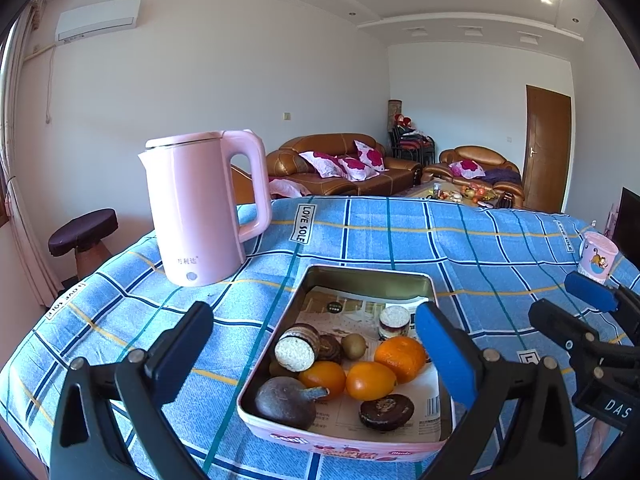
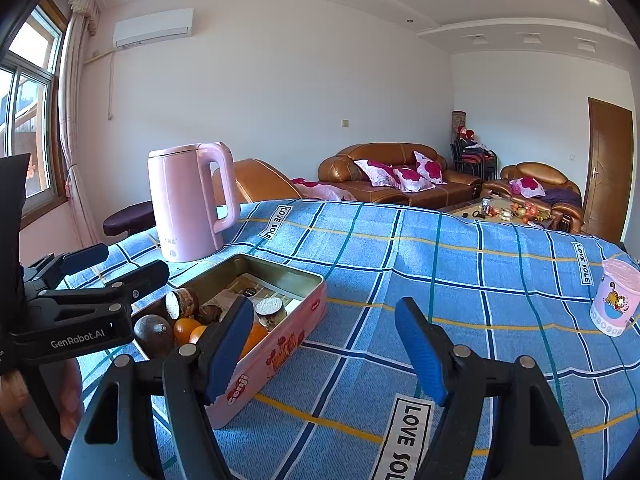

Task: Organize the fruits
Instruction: 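Open both tools and hold them still above the filled box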

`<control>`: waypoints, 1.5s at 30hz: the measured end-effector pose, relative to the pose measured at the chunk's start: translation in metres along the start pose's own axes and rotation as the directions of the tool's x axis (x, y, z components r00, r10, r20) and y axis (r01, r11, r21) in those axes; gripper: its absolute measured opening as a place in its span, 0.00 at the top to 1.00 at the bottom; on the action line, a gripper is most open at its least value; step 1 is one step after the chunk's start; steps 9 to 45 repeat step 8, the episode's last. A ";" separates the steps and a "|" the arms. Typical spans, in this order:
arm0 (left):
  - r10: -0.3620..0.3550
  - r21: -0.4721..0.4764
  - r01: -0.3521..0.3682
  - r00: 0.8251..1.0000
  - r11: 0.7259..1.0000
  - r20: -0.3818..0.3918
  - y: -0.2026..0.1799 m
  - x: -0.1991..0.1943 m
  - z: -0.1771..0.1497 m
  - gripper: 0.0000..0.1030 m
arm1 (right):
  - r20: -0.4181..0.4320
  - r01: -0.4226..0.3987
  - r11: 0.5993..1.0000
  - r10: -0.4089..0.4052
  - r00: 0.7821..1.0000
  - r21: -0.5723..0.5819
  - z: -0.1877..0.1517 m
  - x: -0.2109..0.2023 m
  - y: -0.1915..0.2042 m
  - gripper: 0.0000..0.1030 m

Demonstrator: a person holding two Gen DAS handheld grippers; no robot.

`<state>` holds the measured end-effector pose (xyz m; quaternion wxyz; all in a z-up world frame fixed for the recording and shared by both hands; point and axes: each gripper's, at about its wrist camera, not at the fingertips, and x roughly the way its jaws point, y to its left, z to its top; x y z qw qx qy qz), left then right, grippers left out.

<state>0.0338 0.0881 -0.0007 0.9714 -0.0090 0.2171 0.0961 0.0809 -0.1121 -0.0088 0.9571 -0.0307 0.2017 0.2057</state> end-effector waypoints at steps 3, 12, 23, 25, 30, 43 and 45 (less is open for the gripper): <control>0.008 0.005 -0.008 1.000 1.000 0.004 -0.001 0.000 -0.001 0.00 | -0.001 0.003 1.000 -0.003 1.000 -0.003 0.000 -0.001 -0.001 0.28; 0.007 0.007 -0.007 1.000 1.000 0.003 -0.001 -0.001 -0.002 0.00 | -0.011 0.023 1.000 -0.023 1.000 -0.017 -0.003 -0.004 -0.008 0.28; 0.007 0.007 -0.007 1.000 1.000 0.003 -0.001 -0.001 -0.002 0.00 | -0.011 0.023 1.000 -0.023 1.000 -0.017 -0.003 -0.004 -0.008 0.28; 0.007 0.007 -0.007 1.000 1.000 0.003 -0.001 -0.001 -0.002 0.00 | -0.011 0.023 1.000 -0.023 1.000 -0.017 -0.003 -0.004 -0.008 0.28; 0.007 0.007 -0.007 1.000 1.000 0.003 -0.001 -0.001 -0.002 0.00 | -0.011 0.023 1.000 -0.023 1.000 -0.017 -0.003 -0.004 -0.008 0.28; 0.007 0.007 -0.007 1.000 1.000 0.003 -0.001 -0.001 -0.002 0.00 | -0.011 0.023 1.000 -0.023 1.000 -0.017 -0.003 -0.004 -0.008 0.28; 0.007 0.007 -0.007 1.000 1.000 0.003 -0.001 -0.001 -0.002 0.00 | -0.011 0.023 1.000 -0.023 1.000 -0.017 -0.003 -0.004 -0.008 0.28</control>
